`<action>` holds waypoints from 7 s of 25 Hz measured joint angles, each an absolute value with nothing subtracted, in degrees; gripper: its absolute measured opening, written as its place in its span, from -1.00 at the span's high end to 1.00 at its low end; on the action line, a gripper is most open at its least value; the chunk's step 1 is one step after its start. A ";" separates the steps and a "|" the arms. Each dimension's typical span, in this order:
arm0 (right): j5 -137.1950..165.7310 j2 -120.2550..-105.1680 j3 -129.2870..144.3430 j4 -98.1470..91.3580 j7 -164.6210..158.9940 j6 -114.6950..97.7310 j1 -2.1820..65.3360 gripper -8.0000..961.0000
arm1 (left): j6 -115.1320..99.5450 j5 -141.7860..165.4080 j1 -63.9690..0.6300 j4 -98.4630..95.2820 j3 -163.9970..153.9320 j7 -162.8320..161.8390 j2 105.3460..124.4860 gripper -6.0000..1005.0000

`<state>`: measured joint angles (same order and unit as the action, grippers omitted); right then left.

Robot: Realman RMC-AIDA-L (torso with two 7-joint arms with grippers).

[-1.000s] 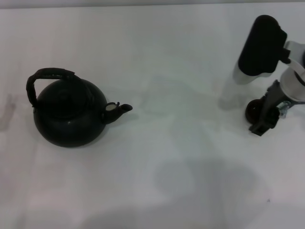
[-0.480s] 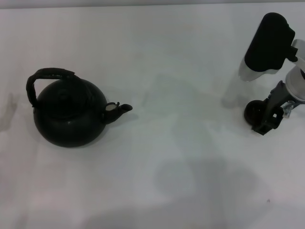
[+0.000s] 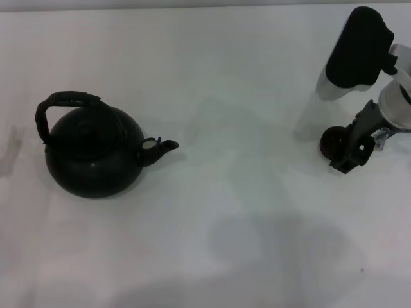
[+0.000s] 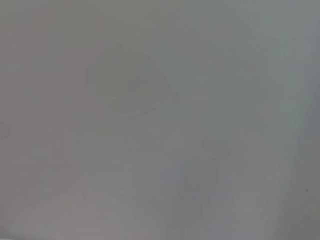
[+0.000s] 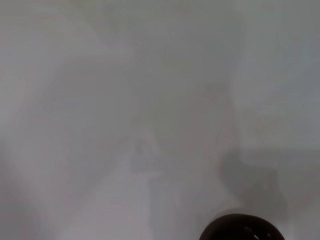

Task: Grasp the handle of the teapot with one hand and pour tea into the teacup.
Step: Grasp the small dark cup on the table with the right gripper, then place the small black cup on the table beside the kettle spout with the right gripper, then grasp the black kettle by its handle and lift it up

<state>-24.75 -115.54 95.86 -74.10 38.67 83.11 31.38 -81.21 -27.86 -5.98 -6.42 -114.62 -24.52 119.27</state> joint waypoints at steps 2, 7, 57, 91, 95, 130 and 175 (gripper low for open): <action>-25.14 -115.53 95.65 -74.44 38.66 83.26 31.58 -0.53 | -81.21 -27.86 -5.98 -6.41 -114.61 -24.52 119.27 -0.74; -26.87 -115.80 96.81 -74.44 38.31 83.62 34.13 -0.52 | -81.21 -27.86 -6.22 -6.43 -114.61 -24.52 119.22 -0.74; -41.73 -116.19 120.43 -62.09 35.26 72.85 50.86 -0.65 | -80.77 -28.91 -7.51 -6.32 -114.61 -24.52 119.17 -0.74; -76.33 -115.37 64.59 -55.53 72.37 68.54 26.04 -0.77 | -80.86 -29.44 -7.36 -6.33 -114.61 -24.46 119.00 -0.74; -98.26 -115.27 53.35 -35.46 92.72 68.14 25.19 -0.77 | -80.95 -29.41 -7.38 -6.33 -114.62 -24.22 119.05 -0.74; -127.54 -115.24 19.35 -2.36 157.35 64.06 24.41 -0.76 | -91.30 -8.93 -5.85 -1.25 -115.94 -28.70 119.43 -0.74; -127.44 -115.08 19.30 -2.28 155.59 63.86 23.90 -0.75 | -82.58 -8.17 -10.48 -2.04 -115.84 -28.45 119.45 -0.22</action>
